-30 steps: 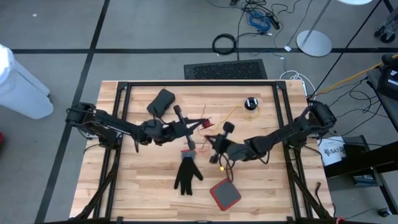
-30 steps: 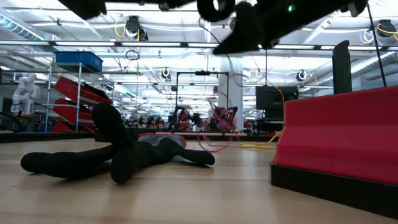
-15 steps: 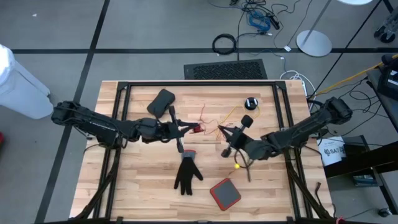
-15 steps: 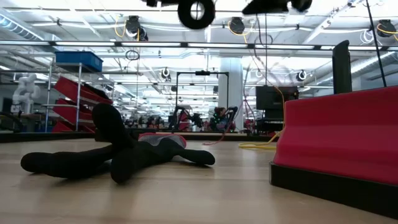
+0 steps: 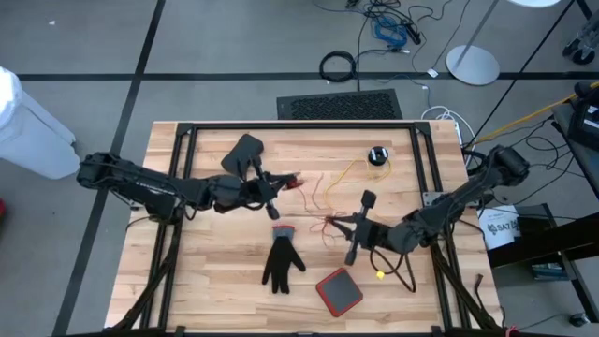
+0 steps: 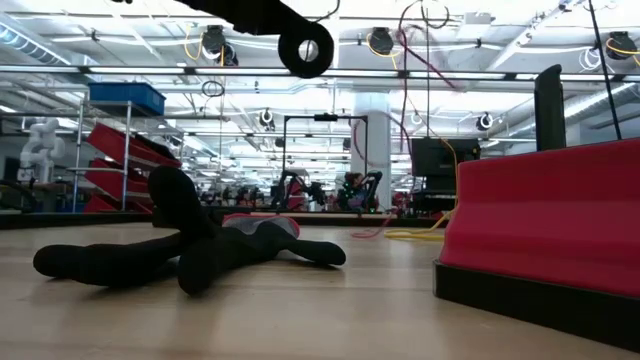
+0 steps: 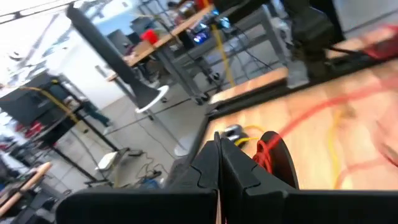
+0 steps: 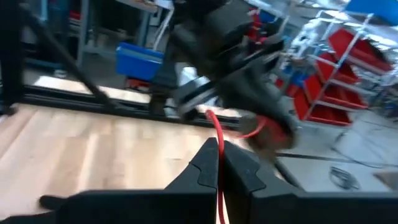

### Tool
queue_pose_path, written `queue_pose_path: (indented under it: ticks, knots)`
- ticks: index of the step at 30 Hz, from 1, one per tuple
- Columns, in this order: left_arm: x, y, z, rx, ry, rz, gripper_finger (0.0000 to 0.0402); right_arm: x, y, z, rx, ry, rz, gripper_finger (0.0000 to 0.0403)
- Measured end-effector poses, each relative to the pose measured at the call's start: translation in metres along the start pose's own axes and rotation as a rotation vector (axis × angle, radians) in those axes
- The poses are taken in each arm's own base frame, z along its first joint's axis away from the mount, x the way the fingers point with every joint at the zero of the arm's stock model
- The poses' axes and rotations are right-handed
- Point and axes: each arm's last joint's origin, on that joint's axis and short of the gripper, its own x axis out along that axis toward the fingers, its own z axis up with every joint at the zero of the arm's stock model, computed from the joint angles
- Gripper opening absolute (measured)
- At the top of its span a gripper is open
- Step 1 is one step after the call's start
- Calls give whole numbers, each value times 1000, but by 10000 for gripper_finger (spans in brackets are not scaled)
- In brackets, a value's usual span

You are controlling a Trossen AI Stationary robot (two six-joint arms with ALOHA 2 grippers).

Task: Coil cords
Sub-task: Uncoil the red wire from the black spool

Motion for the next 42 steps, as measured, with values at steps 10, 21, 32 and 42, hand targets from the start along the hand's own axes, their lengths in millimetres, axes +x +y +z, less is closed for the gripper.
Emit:
queue_pose_path:
  ticks: [10, 21, 32, 42]
  knots:
    - [6, 17, 2, -12, -58, 96, 0, 19, 20, -25, -40, 58, 128, 0]
    - [7, 24, 5, -41, -95, 134, 0, 29, 19, -32, 1, 83, 149, 0]
    - [4, 27, 19, -268, -338, 3, 0, 40, 1, -57, -2, 281, 24, 0]
    - [3, 28, 28, -313, -418, -109, 0, 34, -8, -73, -25, 435, -36, 16]
